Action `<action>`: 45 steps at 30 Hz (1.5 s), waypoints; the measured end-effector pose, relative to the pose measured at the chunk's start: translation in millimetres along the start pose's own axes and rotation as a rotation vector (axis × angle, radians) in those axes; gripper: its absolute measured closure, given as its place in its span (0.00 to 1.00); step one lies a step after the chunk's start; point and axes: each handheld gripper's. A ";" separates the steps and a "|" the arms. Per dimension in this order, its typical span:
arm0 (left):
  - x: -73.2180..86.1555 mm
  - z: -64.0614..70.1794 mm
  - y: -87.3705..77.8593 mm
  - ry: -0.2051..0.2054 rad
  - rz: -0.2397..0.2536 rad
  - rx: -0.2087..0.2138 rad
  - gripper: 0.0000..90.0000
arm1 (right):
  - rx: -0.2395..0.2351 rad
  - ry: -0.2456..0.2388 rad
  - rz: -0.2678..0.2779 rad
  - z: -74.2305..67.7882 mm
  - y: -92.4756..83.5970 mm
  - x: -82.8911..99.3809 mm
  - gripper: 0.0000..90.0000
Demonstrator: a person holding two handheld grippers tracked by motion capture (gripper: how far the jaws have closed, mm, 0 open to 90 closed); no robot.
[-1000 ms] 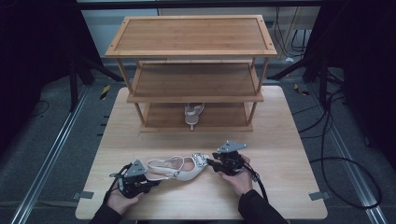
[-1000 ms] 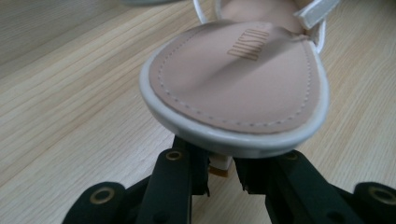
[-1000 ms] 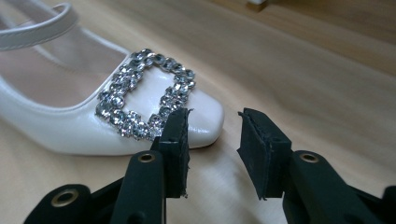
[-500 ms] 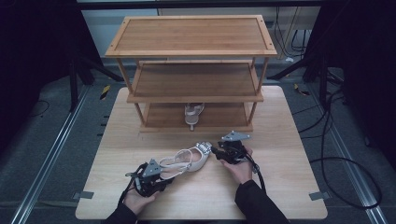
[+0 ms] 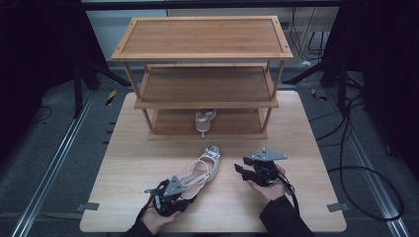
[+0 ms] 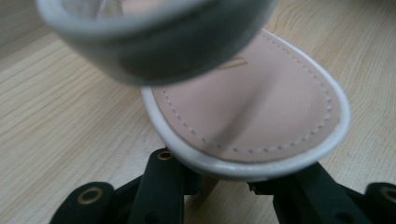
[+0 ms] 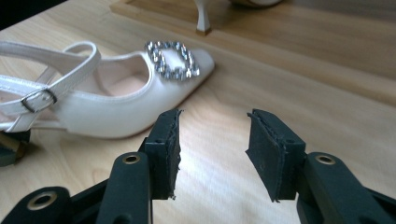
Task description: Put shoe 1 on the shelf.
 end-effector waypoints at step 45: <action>51.2 -105.7 -77.3 -0.354 0.114 -0.471 0.52 | -0.281 -0.124 -0.124 -138.0 55.0 41.1 0.61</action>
Point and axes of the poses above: each handheld gripper's, and its own axes: y roughly forward along the jaws, x roughly out of its underside, z roughly to its right, and after that the axes turned 9 degrees about y, right-handed
